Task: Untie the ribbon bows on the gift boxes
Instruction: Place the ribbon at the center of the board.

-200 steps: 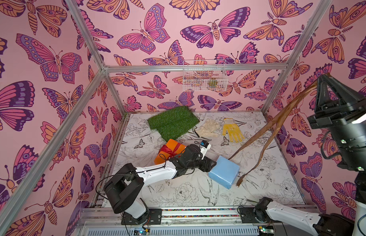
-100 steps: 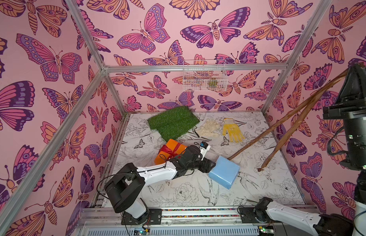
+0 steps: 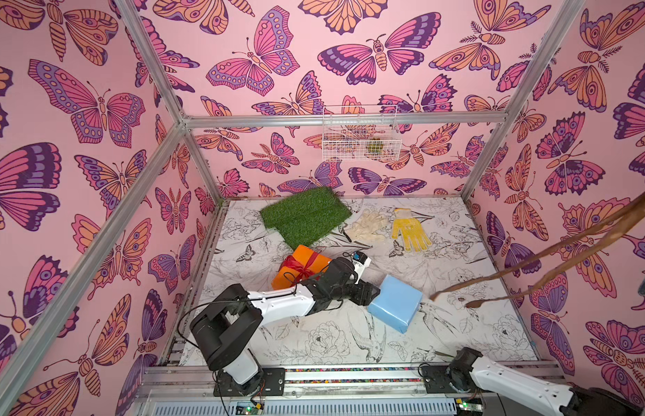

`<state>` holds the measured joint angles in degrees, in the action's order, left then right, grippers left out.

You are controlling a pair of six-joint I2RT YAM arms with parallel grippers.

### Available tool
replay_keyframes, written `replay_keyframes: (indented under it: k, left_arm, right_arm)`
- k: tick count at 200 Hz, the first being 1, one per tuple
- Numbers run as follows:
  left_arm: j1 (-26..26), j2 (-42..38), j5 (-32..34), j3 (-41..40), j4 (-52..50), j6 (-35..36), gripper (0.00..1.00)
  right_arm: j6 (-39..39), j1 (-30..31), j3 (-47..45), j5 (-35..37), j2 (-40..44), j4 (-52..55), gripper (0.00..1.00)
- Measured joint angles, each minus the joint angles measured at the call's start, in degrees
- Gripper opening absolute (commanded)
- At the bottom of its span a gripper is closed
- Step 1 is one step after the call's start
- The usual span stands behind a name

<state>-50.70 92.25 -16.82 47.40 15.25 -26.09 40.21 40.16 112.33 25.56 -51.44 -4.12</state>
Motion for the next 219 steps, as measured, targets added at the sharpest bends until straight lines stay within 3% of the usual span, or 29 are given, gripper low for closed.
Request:
replay_keyframes:
  k: [67,143,172,201,219]
  left_arm:
    - [0.0,0.5,-0.4,-0.3,1.0,-0.2,0.66]
    - [-0.4,0.5,-1.4,-2.4,2.4,-0.8,0.65]
    - [-0.5,0.5,-1.4,-3.2,2.6,-1.2,0.65]
    - [-0.7,0.4,-1.4,-3.3,2.8,-1.4,0.65]
    - [-0.8,0.1,-1.4,-3.4,2.8,-1.4,0.65]
  right_arm:
    - [-0.1,0.3,-20.5,10.5,2.4,0.3,0.0]
    - [-14.1,-1.8,-43.5,18.7,9.3,5.0,0.0]
    - [-24.4,-15.2,-43.6,13.3,6.2,11.8,0.0]
    - [-37.9,-36.5,-42.8,-0.7,1.2,18.0,0.0]
    - [-44.7,-46.4,-43.6,-8.7,-2.7,19.6,0.0]
